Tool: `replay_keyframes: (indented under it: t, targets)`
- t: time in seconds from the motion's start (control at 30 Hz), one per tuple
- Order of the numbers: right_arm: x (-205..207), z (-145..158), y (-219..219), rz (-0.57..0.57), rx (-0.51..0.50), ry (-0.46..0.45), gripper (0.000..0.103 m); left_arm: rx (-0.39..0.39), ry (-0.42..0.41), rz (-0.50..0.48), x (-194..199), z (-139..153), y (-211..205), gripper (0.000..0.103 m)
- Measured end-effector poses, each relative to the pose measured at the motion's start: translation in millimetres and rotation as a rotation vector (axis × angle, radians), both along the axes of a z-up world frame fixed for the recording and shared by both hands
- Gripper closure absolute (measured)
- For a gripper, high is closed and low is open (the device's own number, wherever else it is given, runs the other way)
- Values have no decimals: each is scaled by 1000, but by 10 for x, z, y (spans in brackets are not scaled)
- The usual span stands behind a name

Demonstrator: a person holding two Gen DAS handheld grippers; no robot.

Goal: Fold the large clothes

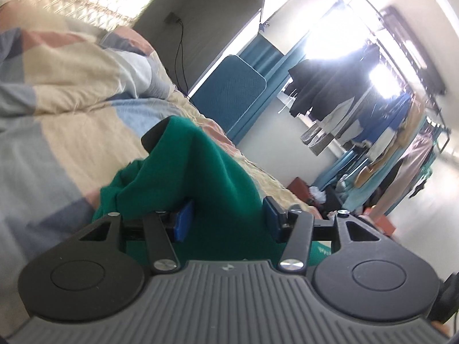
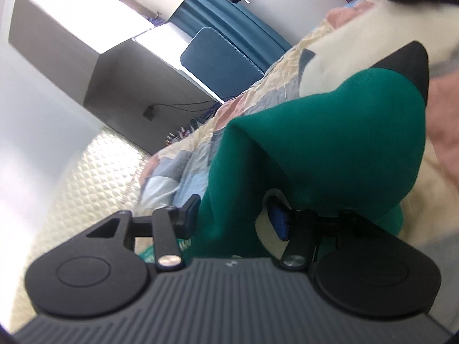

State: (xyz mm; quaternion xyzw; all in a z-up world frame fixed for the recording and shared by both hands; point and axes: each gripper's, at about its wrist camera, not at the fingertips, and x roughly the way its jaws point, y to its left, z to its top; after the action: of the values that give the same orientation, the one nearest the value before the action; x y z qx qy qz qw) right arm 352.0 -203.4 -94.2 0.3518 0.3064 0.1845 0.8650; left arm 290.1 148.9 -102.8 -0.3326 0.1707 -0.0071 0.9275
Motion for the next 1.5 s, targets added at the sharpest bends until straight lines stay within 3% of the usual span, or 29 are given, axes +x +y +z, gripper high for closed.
replay_keyframes:
  t: [0.23, 0.4, 0.57, 0.77, 1.0, 1.23, 1.37, 1.5]
  targets:
    - [612, -119, 208, 72, -168, -18, 48, 102, 79, -17, 796, -241, 72, 44]
    - [1040, -347, 291, 119, -200, -25, 47, 145, 155, -32, 1297, -548, 165, 43]
    - [1311, -528, 378, 154, -266, -45, 47, 126, 195, -52, 1575, -742, 245, 44]
    - [1449, -762, 500, 168, -360, -70, 45, 158, 214, -63, 1695, -871, 206, 44]
    - [1344, -637, 412, 130, -315, -62, 45, 124, 148, -62, 1450, -731, 238, 43]
    - [799, -324, 131, 47, -278, -28, 41, 73, 78, -36, 689, -436, 277, 37]
    - [423, -232, -34, -31, -269, 38, 40, -4, 137, -4, 365, -433, 279, 36]
    - [182, -264, -234, -114, -143, 157, 40, -116, 229, -1, 162, -611, 302, 35]
